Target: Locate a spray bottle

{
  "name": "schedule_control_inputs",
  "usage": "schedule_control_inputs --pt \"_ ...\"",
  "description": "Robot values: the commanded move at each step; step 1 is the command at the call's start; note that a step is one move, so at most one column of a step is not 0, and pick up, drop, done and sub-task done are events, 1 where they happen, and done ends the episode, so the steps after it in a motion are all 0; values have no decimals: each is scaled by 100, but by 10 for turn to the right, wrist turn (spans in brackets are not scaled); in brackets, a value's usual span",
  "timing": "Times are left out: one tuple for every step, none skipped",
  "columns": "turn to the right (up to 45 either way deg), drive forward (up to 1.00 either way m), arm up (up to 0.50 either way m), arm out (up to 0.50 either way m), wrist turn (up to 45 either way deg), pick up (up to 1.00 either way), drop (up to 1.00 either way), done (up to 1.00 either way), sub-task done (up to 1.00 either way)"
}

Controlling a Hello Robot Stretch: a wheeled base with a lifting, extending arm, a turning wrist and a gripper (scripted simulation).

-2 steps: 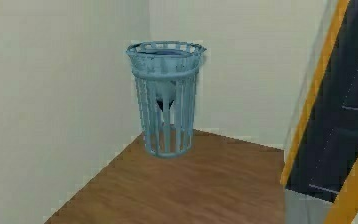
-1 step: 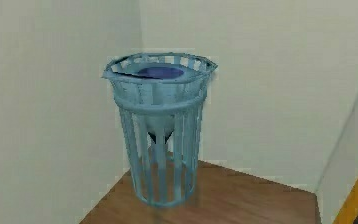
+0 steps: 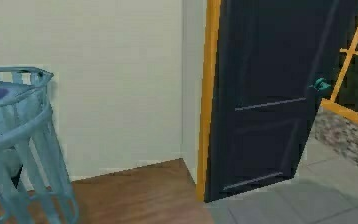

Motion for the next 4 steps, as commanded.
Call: schedule_control_inputs --pt "0 80 0 0 0 0 0 0 0" --pt "450 0 0 0 0 0 0 0 0" --pt "270 0 0 0 0 0 0 0 0" --pt "0 100 0 0 0 0 0 0 0"
